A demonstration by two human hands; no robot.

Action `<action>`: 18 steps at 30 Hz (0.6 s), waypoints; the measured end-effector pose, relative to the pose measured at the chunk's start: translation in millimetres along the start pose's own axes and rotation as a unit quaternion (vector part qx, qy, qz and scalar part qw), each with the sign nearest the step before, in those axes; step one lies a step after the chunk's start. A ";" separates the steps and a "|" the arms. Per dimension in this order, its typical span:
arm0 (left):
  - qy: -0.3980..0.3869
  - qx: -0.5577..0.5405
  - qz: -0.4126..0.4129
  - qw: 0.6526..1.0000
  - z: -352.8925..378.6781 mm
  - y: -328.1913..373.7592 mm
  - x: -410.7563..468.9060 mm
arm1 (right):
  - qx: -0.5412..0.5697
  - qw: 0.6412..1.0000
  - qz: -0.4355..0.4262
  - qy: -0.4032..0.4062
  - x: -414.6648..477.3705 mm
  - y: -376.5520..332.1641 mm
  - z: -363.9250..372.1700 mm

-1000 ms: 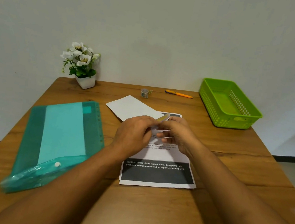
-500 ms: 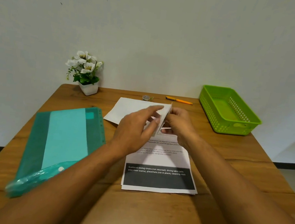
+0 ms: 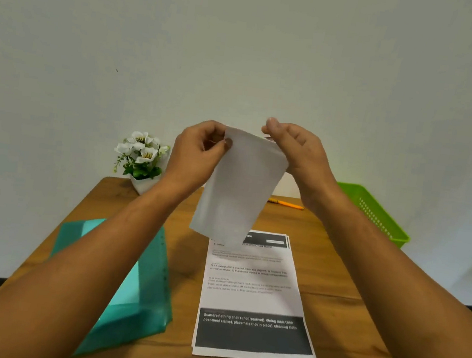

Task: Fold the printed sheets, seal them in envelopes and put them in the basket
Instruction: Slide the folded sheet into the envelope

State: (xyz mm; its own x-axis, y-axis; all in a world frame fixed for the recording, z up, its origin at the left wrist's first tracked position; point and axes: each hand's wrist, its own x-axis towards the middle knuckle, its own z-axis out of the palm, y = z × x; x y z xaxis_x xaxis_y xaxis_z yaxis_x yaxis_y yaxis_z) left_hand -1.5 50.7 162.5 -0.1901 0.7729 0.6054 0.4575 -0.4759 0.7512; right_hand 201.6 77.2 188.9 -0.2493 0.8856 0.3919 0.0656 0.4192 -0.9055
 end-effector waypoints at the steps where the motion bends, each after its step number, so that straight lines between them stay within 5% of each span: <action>1: 0.011 -0.026 -0.015 1.000 -0.9 1.5 0.7 | 0.009 1.000 -0.009 -0.003 0.1 1.4 -3.6; 7: 0.038 -0.131 -0.046 0.990 4.3 17.8 -0.7 | 0.046 0.996 -0.069 0.016 2.0 7.0 -12.6; 18: 0.018 -0.130 -0.070 0.989 13.4 -4.9 -35.0 | 0.033 0.999 -0.035 0.020 -21.2 48.0 -8.2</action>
State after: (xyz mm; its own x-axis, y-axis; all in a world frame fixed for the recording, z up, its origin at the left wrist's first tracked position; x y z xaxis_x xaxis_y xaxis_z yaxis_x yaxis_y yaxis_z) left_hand 14.6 31.6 134.1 -0.2684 0.8254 0.4966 0.1863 -0.4613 0.8674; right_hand 218.0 80.2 138.5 -0.2113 0.8626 0.4597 -0.0139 0.4676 -0.8838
